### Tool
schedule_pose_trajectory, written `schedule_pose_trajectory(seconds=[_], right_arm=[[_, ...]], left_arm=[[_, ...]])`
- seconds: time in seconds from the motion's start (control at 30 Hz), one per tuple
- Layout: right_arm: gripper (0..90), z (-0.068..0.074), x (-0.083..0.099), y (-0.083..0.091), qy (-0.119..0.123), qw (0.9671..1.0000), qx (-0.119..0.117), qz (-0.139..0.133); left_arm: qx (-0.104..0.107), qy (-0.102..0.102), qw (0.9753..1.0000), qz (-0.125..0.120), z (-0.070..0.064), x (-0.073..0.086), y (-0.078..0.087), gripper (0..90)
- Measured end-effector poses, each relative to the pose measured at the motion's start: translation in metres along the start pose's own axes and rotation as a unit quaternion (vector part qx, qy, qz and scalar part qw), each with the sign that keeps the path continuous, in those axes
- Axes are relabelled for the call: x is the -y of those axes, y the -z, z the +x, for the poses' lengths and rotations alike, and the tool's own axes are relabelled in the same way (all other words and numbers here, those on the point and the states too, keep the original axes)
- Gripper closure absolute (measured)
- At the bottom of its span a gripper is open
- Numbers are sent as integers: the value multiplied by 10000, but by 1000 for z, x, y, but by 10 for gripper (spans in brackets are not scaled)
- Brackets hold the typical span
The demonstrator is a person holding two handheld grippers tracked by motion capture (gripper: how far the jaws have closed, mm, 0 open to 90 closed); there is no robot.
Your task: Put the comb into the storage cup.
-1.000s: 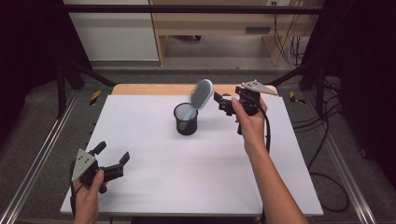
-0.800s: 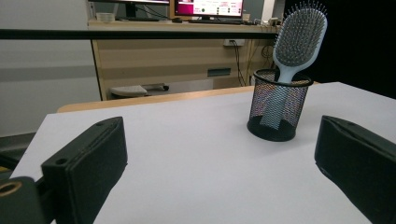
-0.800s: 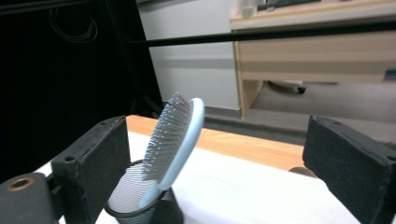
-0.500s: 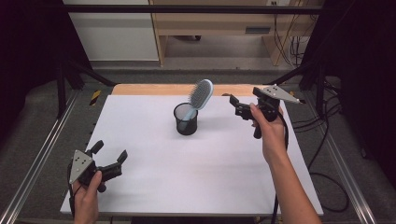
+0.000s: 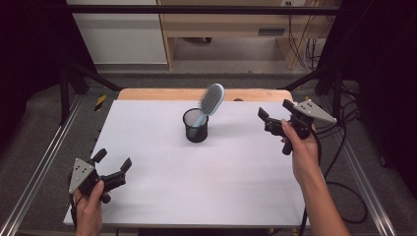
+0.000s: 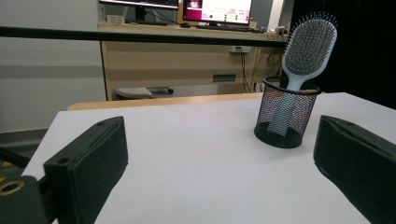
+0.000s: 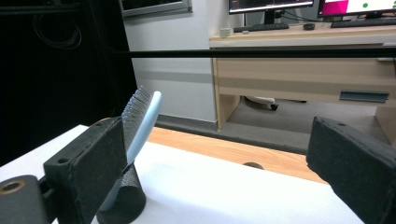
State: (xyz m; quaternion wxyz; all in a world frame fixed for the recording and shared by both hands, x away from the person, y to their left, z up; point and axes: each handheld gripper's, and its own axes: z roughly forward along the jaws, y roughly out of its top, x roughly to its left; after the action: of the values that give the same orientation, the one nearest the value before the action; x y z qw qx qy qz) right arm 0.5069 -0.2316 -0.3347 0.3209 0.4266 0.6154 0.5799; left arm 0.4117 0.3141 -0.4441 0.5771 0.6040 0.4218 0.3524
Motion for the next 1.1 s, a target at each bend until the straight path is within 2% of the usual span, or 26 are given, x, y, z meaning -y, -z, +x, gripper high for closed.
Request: schedule_pose_trajectory(seconds=[0.13,0.27,0.47,0.97,1.1], right_arm=[[49,-7,3,11,103,9999,103,9],[48,-12,7,20,64,9999,145,-15],[47,-15,16,33,114,9998,179,22],[45,-20,37,63,346,9991,262,-12],[44,-24,44,68,292,9991,310,-35]], left_arm=[[19,34,10000,-30,0,0,0,21],[29,30,10000,-38,0,0,0,18],[58,47,9999,-119,0,-2,2,16],[68,95,9999,-102,3,-2,4,15],[103,117,9999,-72,3,-2,5,15]])
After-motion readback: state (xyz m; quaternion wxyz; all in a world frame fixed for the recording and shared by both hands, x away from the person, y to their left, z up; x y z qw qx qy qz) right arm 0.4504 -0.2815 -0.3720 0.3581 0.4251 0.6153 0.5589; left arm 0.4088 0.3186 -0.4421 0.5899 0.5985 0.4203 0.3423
